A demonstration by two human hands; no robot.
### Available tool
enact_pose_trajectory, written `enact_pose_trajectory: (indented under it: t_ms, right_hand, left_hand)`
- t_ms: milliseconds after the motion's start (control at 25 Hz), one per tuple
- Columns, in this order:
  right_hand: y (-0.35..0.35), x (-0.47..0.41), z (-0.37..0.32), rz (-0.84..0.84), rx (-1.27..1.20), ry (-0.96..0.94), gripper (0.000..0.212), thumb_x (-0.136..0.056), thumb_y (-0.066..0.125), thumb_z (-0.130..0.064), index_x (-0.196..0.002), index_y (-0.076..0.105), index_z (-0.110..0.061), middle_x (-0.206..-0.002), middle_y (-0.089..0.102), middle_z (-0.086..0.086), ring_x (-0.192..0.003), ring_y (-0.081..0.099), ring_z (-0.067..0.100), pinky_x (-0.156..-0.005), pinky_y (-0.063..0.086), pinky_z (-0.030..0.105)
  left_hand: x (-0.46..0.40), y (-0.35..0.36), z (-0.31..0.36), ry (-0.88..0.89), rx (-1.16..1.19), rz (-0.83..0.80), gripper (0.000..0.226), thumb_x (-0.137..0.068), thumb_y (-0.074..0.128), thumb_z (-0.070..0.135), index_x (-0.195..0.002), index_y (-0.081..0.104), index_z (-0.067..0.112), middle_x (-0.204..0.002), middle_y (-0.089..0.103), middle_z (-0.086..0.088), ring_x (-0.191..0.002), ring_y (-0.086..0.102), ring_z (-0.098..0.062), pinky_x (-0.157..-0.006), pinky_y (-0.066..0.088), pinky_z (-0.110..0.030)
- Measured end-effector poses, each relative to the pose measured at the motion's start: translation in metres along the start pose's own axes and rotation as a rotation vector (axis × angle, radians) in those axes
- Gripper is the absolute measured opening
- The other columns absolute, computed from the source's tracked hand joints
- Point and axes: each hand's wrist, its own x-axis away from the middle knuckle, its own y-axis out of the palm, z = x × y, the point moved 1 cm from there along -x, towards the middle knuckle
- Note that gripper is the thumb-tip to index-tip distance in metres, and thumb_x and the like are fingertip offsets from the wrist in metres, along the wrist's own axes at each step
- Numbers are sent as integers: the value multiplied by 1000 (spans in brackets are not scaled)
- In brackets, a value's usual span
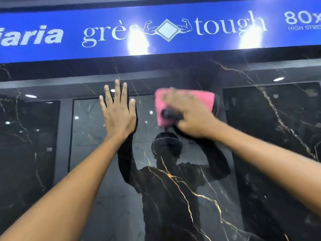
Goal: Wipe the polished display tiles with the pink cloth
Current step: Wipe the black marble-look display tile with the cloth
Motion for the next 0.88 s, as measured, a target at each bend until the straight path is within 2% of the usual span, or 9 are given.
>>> enact_pose_trajectory:
  t_ms: [120,200,280,320,440,560,600,760,880]
  right_hand:
    - [1,26,-3,-310,7,-305,75,-70,55,-6,-143,44,-17,-151,38,-2,-142,27,12,-116,7,18]
    - [-26,-5,32,-106,-23,33,71,-72,54,-5,-141,47,-14,-147,44,5,-139,35,21,-112,12,16]
    - [-47,-28,40,124,-10,399,79,-66,41,-15,-145,40,-14,-152,36,6,-142,29,26,-116,17,28]
    - [-40,-27,31,124,-18,417,83,-64,38,-17,-147,37,-12,-154,32,6,-144,26,27,-118,17,35]
    - [18,42,-43,-152,-33,10,85,-61,43,-16,-145,39,-8,-153,32,14,-143,25,28,-117,13,34]
    - [34,94,-58,-364,112,-470,81,-67,44,-17,-148,35,-18,-156,25,-2,-146,16,14,-118,9,36]
    - [24,83,-39,-314,140,-431,77,-72,48,-14,-148,36,-18,-155,25,-2,-145,18,14,-119,11,38]
    - [-42,28,56,177,99,382,70,-70,48,-15,-139,47,-7,-142,48,17,-131,43,37,-106,30,39]
    - [-13,75,33,189,28,411,78,-63,54,-9,-141,45,-8,-148,41,17,-137,36,34,-110,28,41]
  left_hand:
    - [-2,-3,1,-11,-37,-54,58,-104,28,38,-156,13,20,-164,0,1,-150,-6,-28,-121,-4,-49]
    - [-2,-9,0,22,-12,-99,60,-104,28,41,-157,10,20,-164,-6,-1,-150,-11,-27,-120,-8,-48]
    - [17,-17,-1,66,27,-107,59,-104,26,45,-156,11,23,-163,-11,-2,-149,-14,-24,-118,-12,-45]
    - [34,-20,-1,66,53,-98,59,-104,25,45,-156,11,24,-163,-11,-2,-150,-14,-22,-118,-13,-44]
    - [100,-23,-7,-37,128,-82,59,-102,22,45,-156,12,22,-164,-6,3,-150,-10,-18,-118,-13,-39]
    - [136,-11,-18,-52,49,-100,60,-100,19,43,-156,17,21,-163,0,4,-151,-3,-23,-120,-2,-48]
    - [137,-8,-21,-43,24,-109,60,-100,19,43,-156,17,21,-163,1,3,-151,-2,-25,-120,0,-49]
    - [137,-6,-21,-36,15,-104,60,-100,18,42,-156,15,20,-164,2,1,-151,-2,-25,-121,0,-48]
    - [139,-5,-22,-31,17,-107,59,-101,18,42,-156,14,21,-164,3,0,-151,-2,-26,-121,0,-48]
